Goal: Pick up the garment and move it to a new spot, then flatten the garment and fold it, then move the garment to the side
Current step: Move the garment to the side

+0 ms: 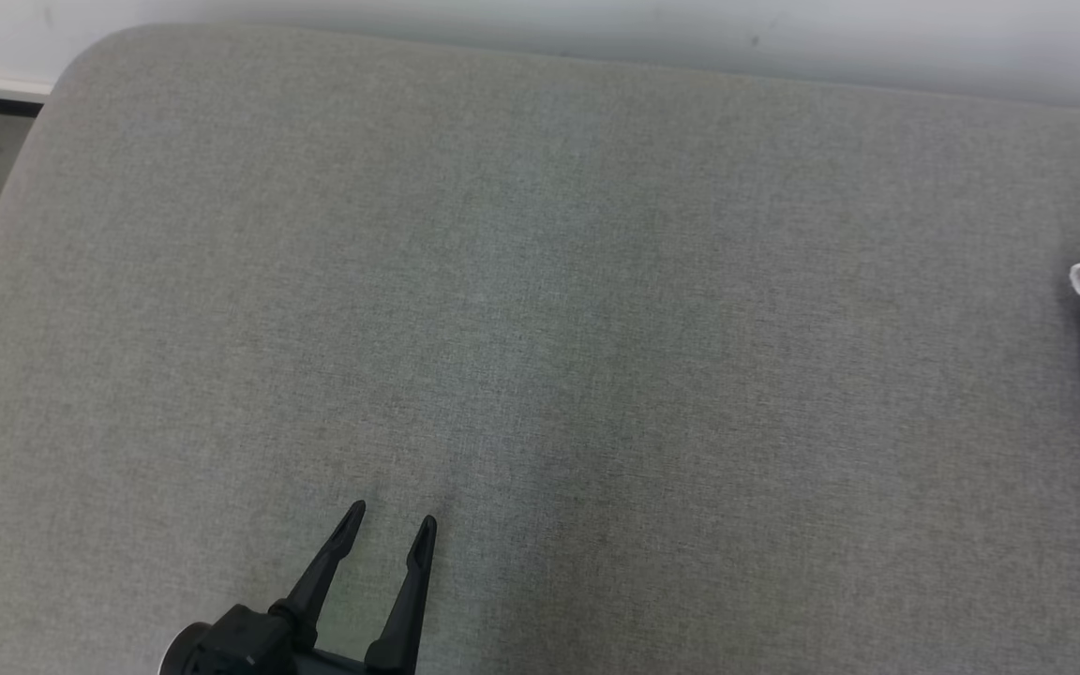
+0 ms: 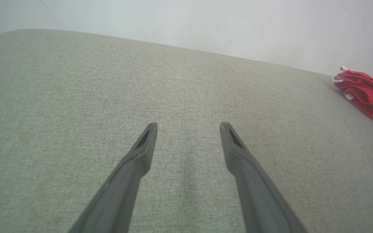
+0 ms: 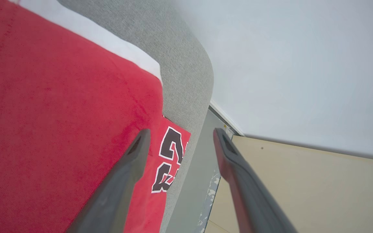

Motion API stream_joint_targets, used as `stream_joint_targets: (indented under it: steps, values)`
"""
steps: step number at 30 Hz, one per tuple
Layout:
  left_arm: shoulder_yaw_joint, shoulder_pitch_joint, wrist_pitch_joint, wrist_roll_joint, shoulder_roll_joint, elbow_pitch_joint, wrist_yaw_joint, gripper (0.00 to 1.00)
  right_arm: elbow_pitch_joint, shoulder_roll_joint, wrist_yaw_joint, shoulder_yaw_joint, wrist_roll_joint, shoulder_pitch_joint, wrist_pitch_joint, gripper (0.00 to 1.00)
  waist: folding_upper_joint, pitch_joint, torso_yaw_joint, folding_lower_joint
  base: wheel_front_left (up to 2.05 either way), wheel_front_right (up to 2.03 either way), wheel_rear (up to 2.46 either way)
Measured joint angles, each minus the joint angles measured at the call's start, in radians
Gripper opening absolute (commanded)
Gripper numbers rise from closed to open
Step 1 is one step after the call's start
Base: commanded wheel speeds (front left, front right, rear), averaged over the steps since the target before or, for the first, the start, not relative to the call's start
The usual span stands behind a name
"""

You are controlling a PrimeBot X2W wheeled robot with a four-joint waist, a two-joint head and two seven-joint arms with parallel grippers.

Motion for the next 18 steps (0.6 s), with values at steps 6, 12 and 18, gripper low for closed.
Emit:
stream_joint_targets:
  steps: [6,12,18]
  values:
    - [0.002,-0.003,-0.009,0.004,-0.002,0.005,0.008,1.00,-0.054,0.109,0.000,-0.073,-0.002,0.039,0.006,1.00,0.0000,-0.039,-0.020,-0.0001,0.00,0.00,0.00]
    - [0.035,0.016,-0.021,-0.001,-0.014,-0.014,0.037,1.00,-0.150,0.258,0.000,-0.290,-0.052,0.256,-0.054,1.00,-0.0001,-0.111,-0.036,-0.0001,0.00,0.00,0.00]
    - [0.071,0.054,-0.026,-0.016,-0.026,-0.009,0.051,1.00,-0.308,0.478,0.000,-0.528,-0.113,0.466,-0.166,1.00,-0.0003,-0.197,-0.052,-0.0002,0.00,0.00,0.00]
